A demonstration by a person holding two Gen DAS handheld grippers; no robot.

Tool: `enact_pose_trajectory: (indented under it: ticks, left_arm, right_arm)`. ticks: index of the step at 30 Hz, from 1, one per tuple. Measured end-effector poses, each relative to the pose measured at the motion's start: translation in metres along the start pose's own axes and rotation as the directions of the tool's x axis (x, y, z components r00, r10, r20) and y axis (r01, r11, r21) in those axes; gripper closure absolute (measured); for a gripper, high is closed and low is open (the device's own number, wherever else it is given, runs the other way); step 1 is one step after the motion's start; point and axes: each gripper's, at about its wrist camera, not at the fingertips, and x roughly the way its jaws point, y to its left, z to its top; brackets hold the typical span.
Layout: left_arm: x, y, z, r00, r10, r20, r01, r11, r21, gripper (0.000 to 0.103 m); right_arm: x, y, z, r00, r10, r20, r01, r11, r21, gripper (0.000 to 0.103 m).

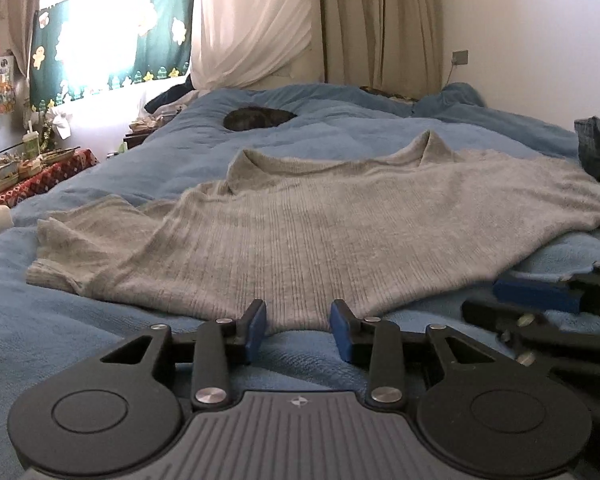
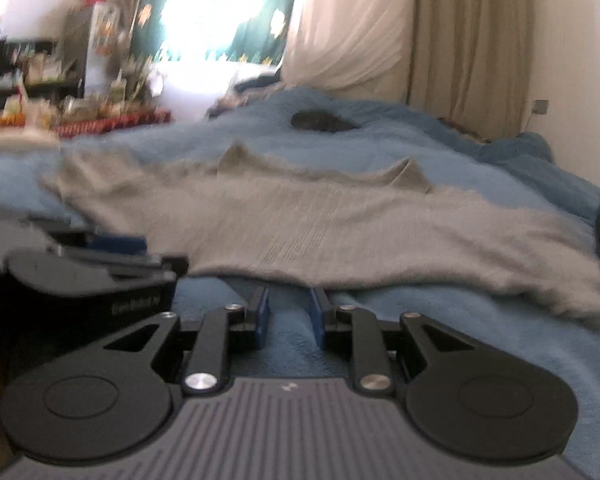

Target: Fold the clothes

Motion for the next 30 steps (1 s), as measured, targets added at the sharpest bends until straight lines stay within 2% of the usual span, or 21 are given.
enact_pose_trajectory:
  ticks: [4, 7, 11, 13, 20, 22, 25, 28, 30]
  left_arm:
    - [-0.015, -0.008, 0.012, 0.998, -0.038, 0.044, 0.039, 0.999, -0.014, 0.068]
    - [-0.006, -0.02, 0.021, 0.996, -0.081, 0.032, 0.081, 0.996, -0.027, 0.068]
    - [0.015, -0.027, 0.009, 0.996, -0.076, -0.044, 0.074, 0.996, -0.053, 0.067]
    - [0.014, -0.028, 0.003, 0.996, -0.074, -0.043, 0.072, 0.997, -0.042, 0.067]
    - [0.002, -0.035, -0.006, 0.999, -0.042, -0.028, 0.043, 0.999, 0.008, 0.067]
    - [-0.006, -0.034, -0.002, 0.999, -0.037, -0.011, 0.037, 0.999, -0.004, 0.068]
    - [-0.022, -0.033, 0.009, 0.998, -0.046, 0.037, 0.048, 0.998, -0.031, 0.069]
    - [-0.024, -0.04, 0.024, 0.994, -0.071, 0.082, 0.072, 0.997, -0.017, 0.068]
    - [-0.016, -0.045, 0.028, 0.995, -0.065, 0.079, 0.065, 0.998, -0.007, 0.068]
  right_arm:
    - [-0.021, -0.021, 0.019, 0.991, -0.071, 0.112, 0.07, 0.997, 0.014, 0.074]
    - [-0.003, -0.038, 0.021, 0.987, -0.148, 0.058, 0.148, 0.989, -0.001, 0.072]
    - [0.014, -0.058, -0.002, 0.981, -0.189, -0.046, 0.191, 0.981, 0.038, 0.073]
    - [0.012, -0.057, -0.02, 0.98, -0.197, -0.039, 0.198, 0.98, 0.023, 0.073]
    - [-0.002, -0.057, -0.033, 0.981, -0.19, -0.03, 0.19, 0.981, 0.02, 0.072]
    - [-0.016, -0.058, -0.025, 0.983, -0.186, -0.008, 0.186, 0.982, 0.026, 0.072]
    - [-0.031, -0.063, -0.008, 0.98, -0.18, 0.087, 0.178, 0.983, 0.036, 0.072]
    - [-0.028, -0.07, -0.014, 0.979, -0.191, 0.067, 0.189, 0.981, 0.034, 0.072]
    - [-0.026, -0.075, -0.018, 0.979, -0.198, 0.053, 0.196, 0.98, 0.032, 0.073]
